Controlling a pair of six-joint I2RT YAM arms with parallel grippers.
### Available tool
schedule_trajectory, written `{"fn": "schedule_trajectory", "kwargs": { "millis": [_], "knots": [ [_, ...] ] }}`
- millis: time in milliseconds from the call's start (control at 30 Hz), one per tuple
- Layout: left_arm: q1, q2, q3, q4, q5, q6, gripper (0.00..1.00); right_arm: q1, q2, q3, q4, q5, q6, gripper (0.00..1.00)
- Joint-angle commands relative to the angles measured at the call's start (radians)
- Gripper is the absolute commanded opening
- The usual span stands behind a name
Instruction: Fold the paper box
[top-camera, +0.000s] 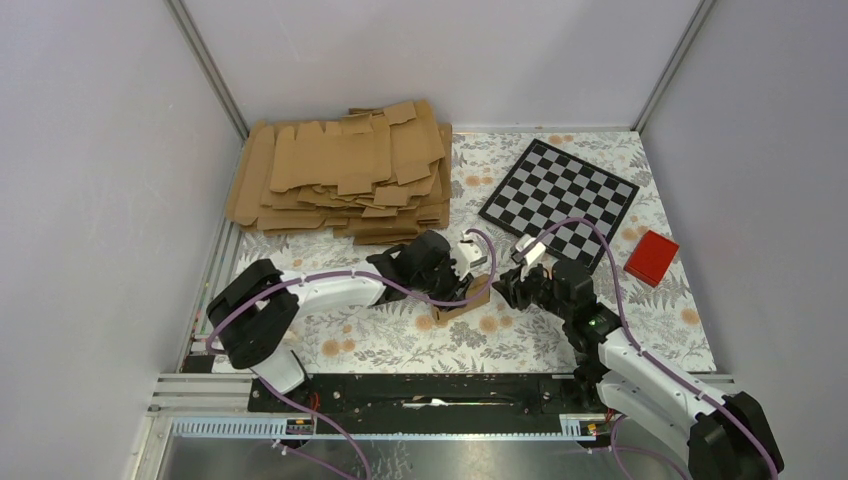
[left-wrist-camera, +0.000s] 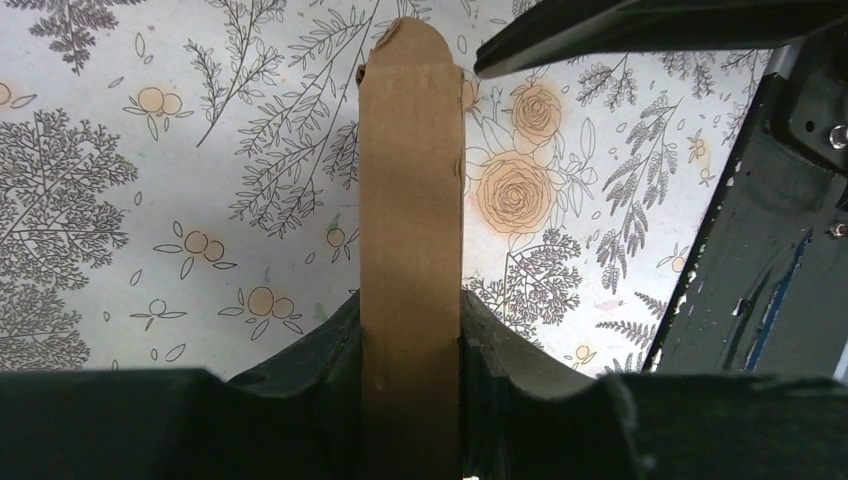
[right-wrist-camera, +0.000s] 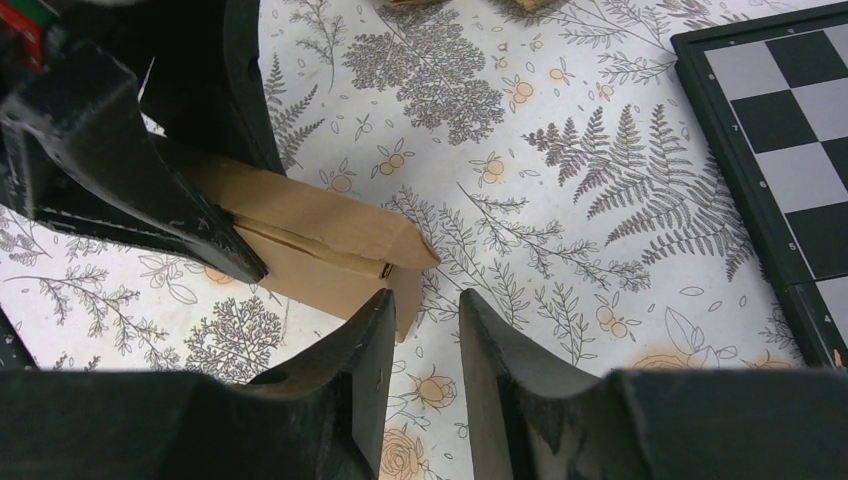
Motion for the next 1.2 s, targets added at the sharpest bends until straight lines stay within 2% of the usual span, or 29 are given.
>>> {"fn": "schedule_trajectory", "kwargs": {
  "millis": [0,400,667,1167],
  "knots": [
    [0.003,-0.064,-0.006,0.047,0.032,0.002,0.26,-0.003,0.011,0.019,0.047,-0.038,-0.038,0.37],
    [0.003,-0.070,-0.010,0.046,0.072,0.013,0.26,-0.003,0.004,0.008,0.110,-0.068,-0.047,0.35],
    [0.003,-0.066,-0.007,0.047,0.118,0.019,0.26,-0.003,0.007,0.010,0.116,-0.103,-0.057,0.25],
    [0.003,-0.056,-0.002,0.043,0.147,0.019,0.26,-0.003,0.007,0.008,0.150,-0.125,-0.020,0.24]
  ]
}}
